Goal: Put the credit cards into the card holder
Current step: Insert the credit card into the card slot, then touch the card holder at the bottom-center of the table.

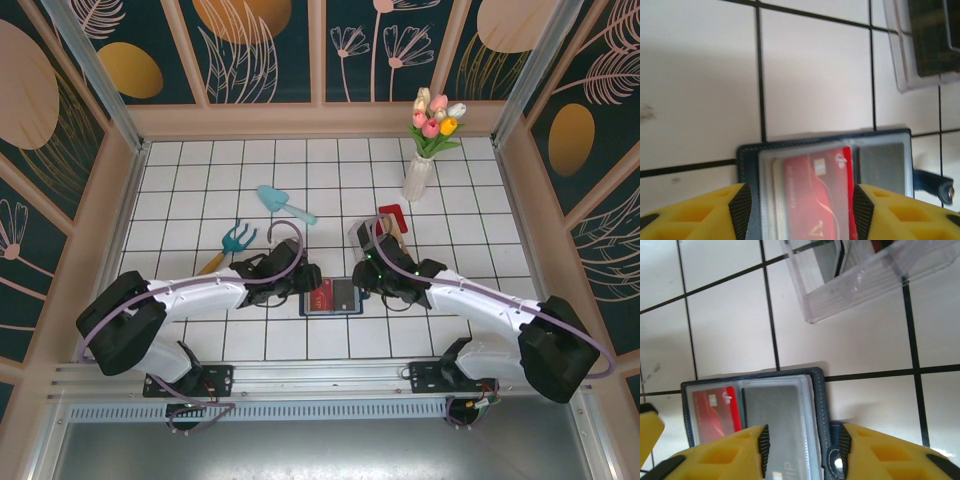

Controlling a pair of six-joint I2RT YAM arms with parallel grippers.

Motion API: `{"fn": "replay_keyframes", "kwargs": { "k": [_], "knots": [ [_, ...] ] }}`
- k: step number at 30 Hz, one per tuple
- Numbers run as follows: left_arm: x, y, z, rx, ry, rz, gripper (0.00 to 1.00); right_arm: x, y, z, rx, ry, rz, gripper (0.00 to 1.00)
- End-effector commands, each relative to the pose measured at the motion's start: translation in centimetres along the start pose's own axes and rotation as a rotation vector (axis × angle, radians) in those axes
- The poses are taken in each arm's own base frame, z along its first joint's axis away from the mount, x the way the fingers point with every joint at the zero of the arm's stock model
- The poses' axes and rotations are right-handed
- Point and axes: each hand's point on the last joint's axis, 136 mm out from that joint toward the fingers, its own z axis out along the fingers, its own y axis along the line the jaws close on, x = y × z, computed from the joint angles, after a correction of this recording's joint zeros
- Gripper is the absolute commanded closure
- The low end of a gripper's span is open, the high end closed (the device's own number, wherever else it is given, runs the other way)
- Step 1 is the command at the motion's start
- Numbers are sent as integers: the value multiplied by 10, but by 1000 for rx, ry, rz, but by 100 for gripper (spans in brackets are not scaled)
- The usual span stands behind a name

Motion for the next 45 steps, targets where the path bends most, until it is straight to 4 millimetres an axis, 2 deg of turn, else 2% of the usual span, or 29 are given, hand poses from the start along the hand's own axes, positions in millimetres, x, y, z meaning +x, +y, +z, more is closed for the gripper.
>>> {"fn": "replay_keyframes", "kwargs": {
  "k": [1, 4, 10, 18, 23, 27, 35, 42, 45],
  "knots": [
    [4, 23, 3, -56, 20, -44, 41, -5, 24, -8, -96, -9, -42, 54],
    [8, 21, 8, -40, 50, -40, 41, 10, 39, 0, -182, 76, -53, 56],
    [17, 19, 18, -29, 102, -36, 45, 25, 21, 26, -68, 142, -39, 61],
    [25, 23, 23, -28, 128, -35, 48, 38, 11, 40, -48, 186, -45, 67],
    [30, 23, 27, -22, 152, -36, 53, 45, -2, 49, 18, 206, -34, 64],
    [31, 25, 27, -27, 155, -35, 54, 43, -11, 48, 98, 197, -46, 60],
    [33, 29, 27, -38, 156, -38, 58, 30, -4, 35, 115, 137, -69, 56],
    [33, 28, 28, -36, 160, -33, 59, 42, -8, 47, 125, 177, -77, 57],
    [33, 25, 29, -26, 163, -33, 59, 50, 3, 52, 64, 223, -73, 57]
  ]
}}
